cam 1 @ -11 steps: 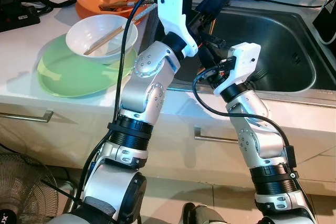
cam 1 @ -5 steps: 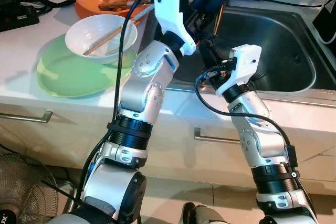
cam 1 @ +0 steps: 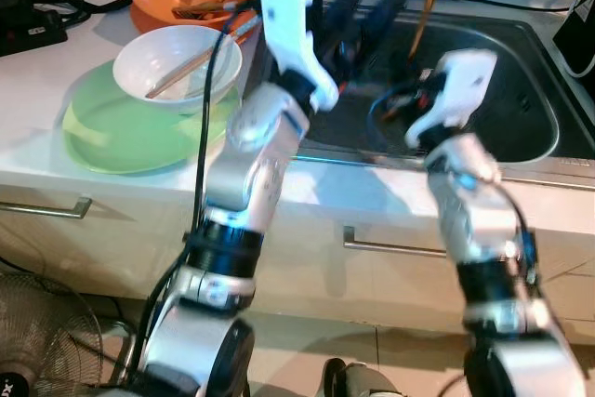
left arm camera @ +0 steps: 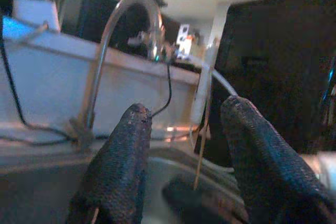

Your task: Kitchen organization

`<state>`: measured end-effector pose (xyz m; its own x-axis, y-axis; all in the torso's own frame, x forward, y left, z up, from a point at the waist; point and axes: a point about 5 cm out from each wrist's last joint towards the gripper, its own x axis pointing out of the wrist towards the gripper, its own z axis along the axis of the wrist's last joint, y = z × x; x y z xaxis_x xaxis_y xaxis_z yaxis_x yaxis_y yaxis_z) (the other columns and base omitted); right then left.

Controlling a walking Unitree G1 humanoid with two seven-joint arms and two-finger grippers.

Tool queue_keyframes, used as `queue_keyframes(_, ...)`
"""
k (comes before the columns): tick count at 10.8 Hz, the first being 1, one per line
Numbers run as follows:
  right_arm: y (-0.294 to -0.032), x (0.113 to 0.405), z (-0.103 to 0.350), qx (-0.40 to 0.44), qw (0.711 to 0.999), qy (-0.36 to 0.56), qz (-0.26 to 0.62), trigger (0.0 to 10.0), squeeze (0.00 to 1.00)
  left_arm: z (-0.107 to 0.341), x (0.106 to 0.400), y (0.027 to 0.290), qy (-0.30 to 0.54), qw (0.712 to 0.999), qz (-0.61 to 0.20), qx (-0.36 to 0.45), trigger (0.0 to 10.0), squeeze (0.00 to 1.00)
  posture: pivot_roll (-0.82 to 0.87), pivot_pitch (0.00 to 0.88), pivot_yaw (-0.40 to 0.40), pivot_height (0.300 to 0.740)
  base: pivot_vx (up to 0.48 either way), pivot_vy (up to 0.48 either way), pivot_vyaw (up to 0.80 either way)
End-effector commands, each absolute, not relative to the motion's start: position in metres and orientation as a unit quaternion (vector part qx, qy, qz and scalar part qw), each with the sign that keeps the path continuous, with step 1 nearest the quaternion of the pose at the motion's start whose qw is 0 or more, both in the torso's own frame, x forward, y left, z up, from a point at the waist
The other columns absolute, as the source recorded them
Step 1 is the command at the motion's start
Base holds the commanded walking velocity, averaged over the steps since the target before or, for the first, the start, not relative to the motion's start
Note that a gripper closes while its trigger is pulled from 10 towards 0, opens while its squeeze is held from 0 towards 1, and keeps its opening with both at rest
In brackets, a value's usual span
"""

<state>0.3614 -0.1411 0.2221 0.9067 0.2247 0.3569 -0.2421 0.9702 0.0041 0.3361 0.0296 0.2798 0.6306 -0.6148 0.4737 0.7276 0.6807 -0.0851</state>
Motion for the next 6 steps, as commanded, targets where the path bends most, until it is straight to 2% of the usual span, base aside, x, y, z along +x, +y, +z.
queue_keyframes(1,-0.15,0.364,0.222,0.017,0.979,-0.179,0.098,10.0,0.0,0.277,0.334,0.028,-0.204,0.894,-0.377,-0.129,10.0,0.0,0.05,0.147,-0.037,0.74,0.0,0.0,0.0)
queue_keyframes(4,-0.17,0.381,0.216,0.012,0.986,-0.155,0.059,10.0,0.0,0.243,0.339,0.046,-0.155,0.926,-0.33,-0.095,10.0,0.0,0.07,0.147,-0.045,0.74,0.0,0.0,0.0)
queue_keyframes(6,-0.181,0.39,0.206,0.01,0.991,-0.128,0.031,10.0,0.0,0.214,0.343,0.051,-0.106,0.946,-0.306,-0.03,10.0,0.0,0.07,0.149,-0.051,0.74,0.0,0.0,0.0)
